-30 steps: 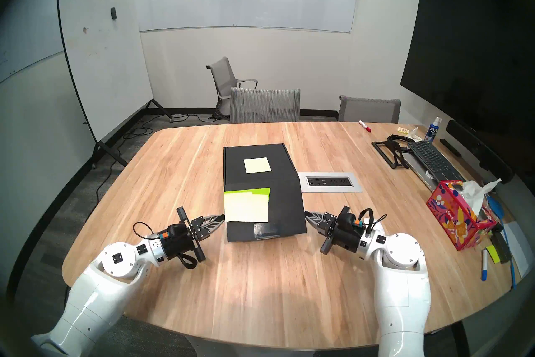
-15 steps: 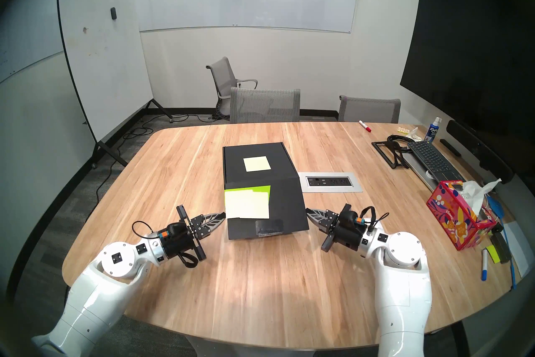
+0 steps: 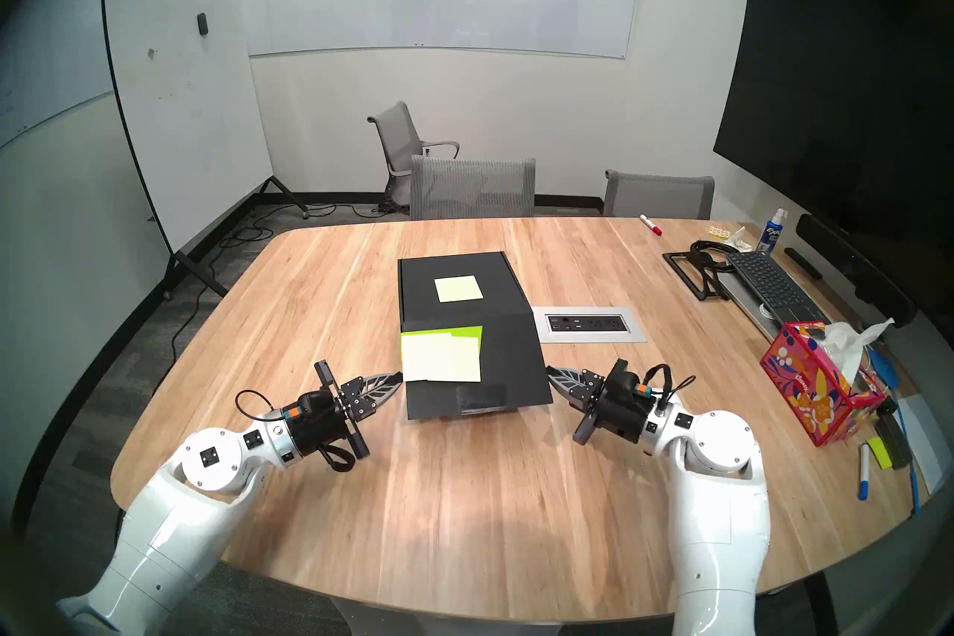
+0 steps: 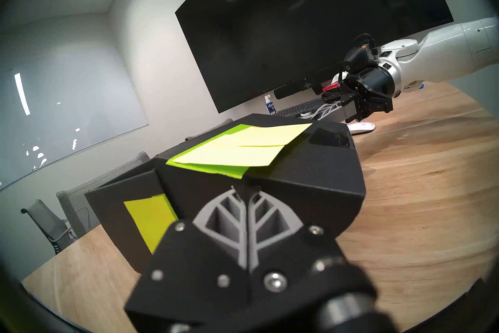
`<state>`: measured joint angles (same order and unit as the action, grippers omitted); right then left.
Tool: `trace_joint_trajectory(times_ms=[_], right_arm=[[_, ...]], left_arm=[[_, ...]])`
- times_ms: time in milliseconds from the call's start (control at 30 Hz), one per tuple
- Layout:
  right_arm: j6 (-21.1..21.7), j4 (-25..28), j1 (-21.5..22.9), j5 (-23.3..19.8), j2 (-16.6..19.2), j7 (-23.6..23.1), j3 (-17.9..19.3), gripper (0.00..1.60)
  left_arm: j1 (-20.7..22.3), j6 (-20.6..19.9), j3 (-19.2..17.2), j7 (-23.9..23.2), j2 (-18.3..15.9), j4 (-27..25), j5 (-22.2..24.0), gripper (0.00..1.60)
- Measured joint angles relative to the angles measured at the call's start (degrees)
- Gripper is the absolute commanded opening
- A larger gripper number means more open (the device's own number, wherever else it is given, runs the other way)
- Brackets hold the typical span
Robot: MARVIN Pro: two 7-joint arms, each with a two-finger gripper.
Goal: Open the box and place the mouse inside
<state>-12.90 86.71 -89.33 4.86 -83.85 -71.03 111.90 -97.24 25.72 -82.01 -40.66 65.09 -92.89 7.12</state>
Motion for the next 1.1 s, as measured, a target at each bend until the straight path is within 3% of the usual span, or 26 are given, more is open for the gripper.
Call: trace_joint_trajectory(times_ms=[1100], right_arm=[[1.13,3.21,-0.41,-0.11,-1.1,-0.01,1.29,0.0]], left_arm=[[0.0,-0.43,0.13,1.07,-0.04,-2.29,0.76,0.0]])
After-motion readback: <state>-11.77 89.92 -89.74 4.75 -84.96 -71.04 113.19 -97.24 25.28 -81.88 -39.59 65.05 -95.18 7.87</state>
